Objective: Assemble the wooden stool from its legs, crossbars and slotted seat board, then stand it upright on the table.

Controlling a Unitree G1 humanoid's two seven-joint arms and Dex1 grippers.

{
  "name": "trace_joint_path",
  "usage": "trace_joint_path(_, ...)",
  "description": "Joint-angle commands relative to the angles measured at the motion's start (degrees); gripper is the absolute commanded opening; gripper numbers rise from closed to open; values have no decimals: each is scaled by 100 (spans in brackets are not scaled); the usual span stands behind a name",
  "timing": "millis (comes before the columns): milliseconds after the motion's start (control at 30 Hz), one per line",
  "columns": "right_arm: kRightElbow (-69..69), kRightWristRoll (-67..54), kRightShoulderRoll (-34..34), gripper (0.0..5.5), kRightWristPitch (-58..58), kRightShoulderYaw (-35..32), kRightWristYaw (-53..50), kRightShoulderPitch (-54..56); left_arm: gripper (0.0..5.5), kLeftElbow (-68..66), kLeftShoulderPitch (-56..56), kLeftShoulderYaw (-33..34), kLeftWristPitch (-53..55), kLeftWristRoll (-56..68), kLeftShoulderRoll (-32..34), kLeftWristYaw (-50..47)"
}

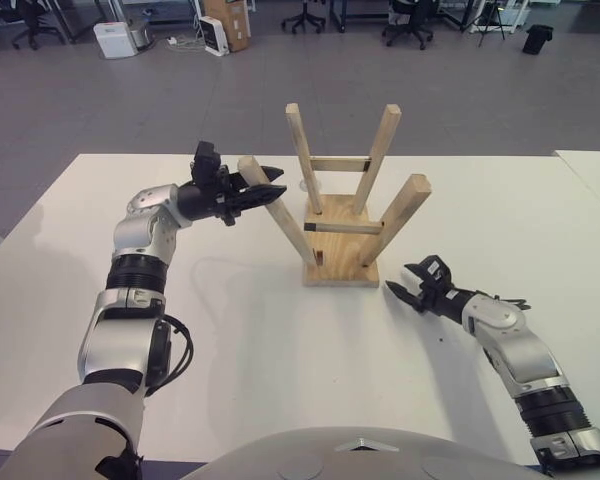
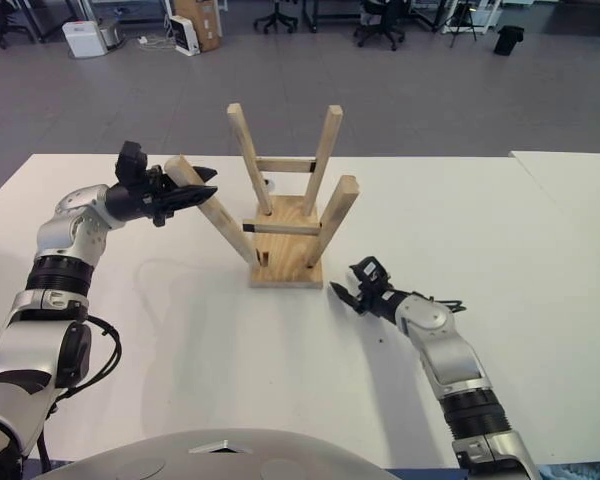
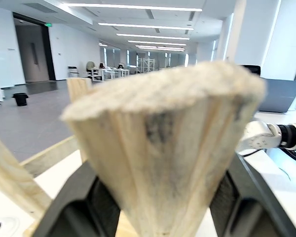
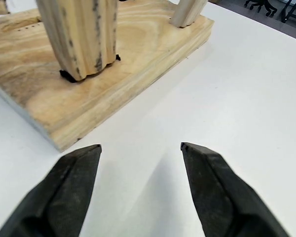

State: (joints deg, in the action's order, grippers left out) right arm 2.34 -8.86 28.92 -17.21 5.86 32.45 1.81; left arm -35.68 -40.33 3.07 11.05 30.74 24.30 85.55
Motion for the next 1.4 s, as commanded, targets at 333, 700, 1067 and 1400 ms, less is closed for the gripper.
trace_joint_path(333, 5, 71, -167, 303, 61, 85, 229, 2, 203, -1074, -489, -305, -1271, -790, -90, 413)
trace_joint_path(700, -51, 144, -396, 303, 73, 216, 222, -68, 203, -1507, -1008, -1114, -1470, -891, -164, 692)
trace_joint_path(1067, -170, 187, -524, 303, 62, 180, 147, -117, 203, -1192, -127, -1869, -1748, -1872, -224, 275)
trace_joint_path(1400, -242, 181, -592, 303, 101, 159, 81, -110, 266, -947, -242, -1849, -980, -1492, -399, -97)
